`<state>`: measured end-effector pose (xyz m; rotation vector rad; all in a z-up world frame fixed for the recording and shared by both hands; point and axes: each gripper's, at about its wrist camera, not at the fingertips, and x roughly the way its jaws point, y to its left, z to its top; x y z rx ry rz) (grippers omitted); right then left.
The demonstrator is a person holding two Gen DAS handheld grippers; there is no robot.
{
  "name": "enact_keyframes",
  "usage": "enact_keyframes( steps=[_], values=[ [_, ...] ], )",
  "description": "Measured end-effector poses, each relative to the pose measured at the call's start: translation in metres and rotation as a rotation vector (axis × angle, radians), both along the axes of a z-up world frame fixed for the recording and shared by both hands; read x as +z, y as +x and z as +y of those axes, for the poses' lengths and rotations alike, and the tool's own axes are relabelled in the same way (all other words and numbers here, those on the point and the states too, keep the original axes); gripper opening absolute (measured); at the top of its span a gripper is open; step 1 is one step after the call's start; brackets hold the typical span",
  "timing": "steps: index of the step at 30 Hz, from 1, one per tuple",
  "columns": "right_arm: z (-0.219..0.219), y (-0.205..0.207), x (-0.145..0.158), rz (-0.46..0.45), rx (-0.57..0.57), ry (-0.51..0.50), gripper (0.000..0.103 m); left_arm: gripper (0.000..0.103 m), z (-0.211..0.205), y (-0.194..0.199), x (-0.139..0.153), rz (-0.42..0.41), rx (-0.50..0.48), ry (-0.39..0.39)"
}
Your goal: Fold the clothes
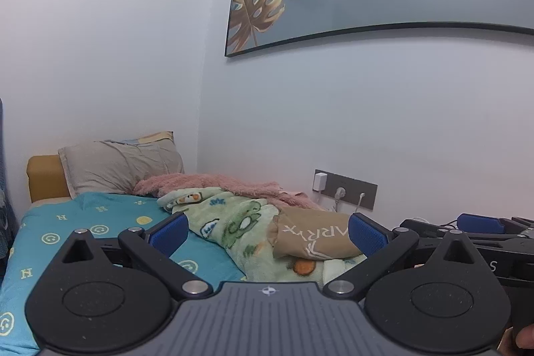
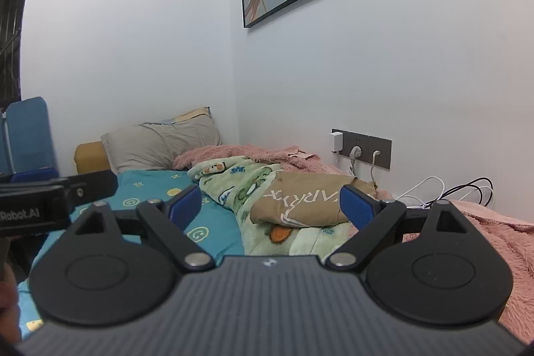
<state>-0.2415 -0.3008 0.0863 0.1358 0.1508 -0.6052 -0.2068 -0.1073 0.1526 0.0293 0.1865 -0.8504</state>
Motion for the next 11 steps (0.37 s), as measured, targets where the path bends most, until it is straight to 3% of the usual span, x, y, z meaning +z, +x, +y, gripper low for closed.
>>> enact_keyframes(
  steps=[11],
  values=[
    [0.0052, -0.0018, -0.0003, 0.011, 0.007, 0.019, 0.091, 0.103, 0.0022, 0.0003, -0.0034, 0.012, 0.003, 0.011]
  ],
)
